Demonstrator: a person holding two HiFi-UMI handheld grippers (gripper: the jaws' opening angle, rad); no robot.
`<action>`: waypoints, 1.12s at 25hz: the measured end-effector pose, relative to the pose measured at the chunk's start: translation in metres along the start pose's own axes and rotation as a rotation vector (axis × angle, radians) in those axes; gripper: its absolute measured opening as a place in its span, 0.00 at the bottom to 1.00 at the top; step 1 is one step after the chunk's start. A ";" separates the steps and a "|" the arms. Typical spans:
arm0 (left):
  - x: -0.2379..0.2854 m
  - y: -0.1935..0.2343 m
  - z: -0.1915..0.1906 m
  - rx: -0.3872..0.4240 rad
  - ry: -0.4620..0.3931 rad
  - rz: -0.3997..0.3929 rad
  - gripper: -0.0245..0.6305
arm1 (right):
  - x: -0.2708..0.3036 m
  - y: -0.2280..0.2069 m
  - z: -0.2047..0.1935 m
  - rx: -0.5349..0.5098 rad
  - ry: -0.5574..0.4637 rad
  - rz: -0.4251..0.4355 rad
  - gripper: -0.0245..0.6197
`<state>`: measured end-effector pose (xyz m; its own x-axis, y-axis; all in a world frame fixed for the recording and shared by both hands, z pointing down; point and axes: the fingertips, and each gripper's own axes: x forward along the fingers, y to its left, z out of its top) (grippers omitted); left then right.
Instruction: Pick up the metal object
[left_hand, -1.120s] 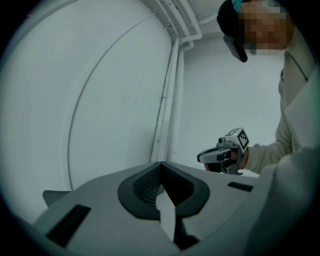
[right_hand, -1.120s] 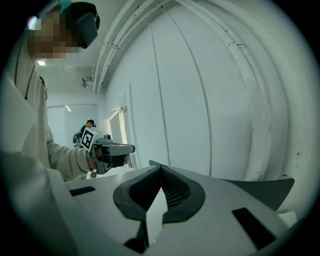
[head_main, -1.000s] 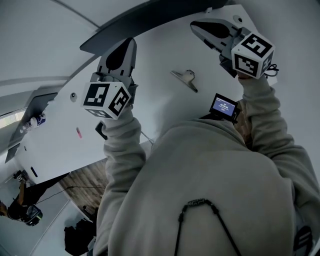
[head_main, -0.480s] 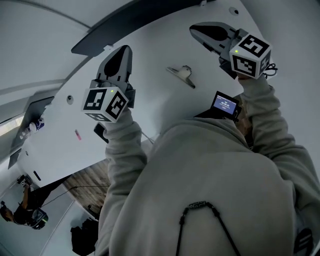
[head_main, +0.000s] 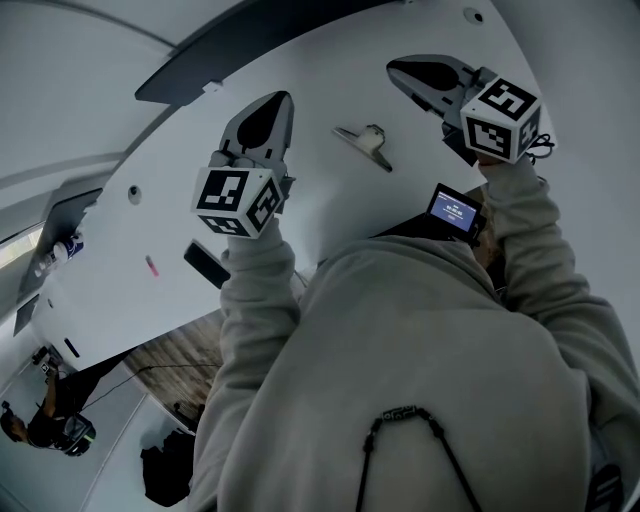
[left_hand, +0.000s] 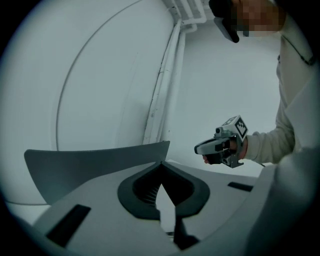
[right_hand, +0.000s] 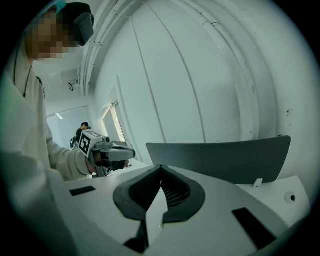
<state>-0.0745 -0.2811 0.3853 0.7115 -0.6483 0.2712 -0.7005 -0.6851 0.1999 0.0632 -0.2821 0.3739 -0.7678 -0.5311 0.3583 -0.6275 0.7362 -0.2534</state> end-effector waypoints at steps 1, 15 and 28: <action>0.003 0.000 -0.003 -0.012 0.002 -0.003 0.04 | 0.001 -0.003 -0.004 0.005 0.008 -0.003 0.07; 0.021 0.011 -0.042 -0.143 0.034 -0.023 0.04 | 0.024 -0.018 -0.053 0.051 0.130 0.004 0.07; 0.032 0.004 -0.108 -0.228 0.108 -0.028 0.04 | 0.043 -0.026 -0.129 0.099 0.277 0.029 0.07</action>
<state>-0.0609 -0.2686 0.4961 0.7289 -0.5827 0.3594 -0.6842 -0.6017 0.4120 0.0631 -0.2702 0.5124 -0.7300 -0.3656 0.5774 -0.6255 0.6978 -0.3490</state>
